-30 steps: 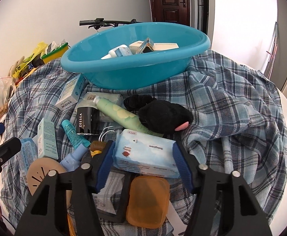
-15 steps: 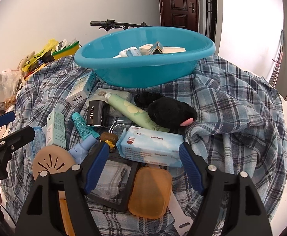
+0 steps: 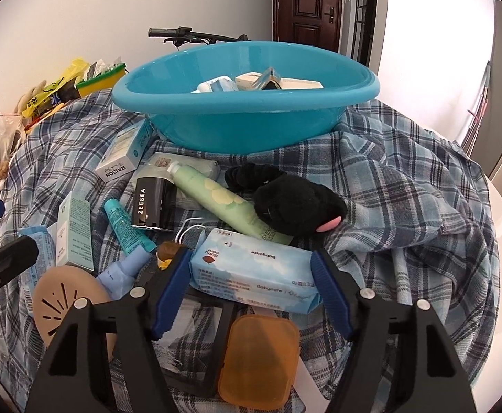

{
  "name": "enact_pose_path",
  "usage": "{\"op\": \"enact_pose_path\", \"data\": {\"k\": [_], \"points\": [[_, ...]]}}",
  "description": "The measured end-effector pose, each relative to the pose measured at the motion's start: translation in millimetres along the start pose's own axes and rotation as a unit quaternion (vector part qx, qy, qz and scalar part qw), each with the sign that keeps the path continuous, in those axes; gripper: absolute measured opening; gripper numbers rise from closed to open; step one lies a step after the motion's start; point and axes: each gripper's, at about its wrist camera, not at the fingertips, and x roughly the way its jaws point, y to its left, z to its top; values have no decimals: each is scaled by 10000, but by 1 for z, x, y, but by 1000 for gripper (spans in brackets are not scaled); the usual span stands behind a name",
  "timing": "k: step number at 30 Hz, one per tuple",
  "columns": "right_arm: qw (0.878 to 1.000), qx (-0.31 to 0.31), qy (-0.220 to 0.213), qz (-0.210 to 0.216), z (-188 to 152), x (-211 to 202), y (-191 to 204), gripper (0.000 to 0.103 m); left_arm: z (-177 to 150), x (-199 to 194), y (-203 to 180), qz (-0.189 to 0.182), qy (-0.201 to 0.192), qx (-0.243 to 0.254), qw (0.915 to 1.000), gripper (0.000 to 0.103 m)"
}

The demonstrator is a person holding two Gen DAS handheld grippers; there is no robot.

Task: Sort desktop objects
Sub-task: 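Lower the right tool toward the orange translucent soap box, then lower the left tool over the tan perforated round disc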

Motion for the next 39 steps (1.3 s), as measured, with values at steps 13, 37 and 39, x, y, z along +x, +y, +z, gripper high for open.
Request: {"op": "enact_pose_path", "data": {"k": [13, 37, 39], "points": [[9972, -419, -393, 482, -8, -45, 3, 48, -3, -1, 3, 12, -6, -24, 10000, 103], [9990, 35, -412, 165, -51, -72, -31, 69, -43, 8, -53, -320, 465, 682, 9961, 103], [9986, 113, -446, 273, -51, -74, -32, 69, -38, 18, -53, -212, 502, 695, 9961, 103]]}}
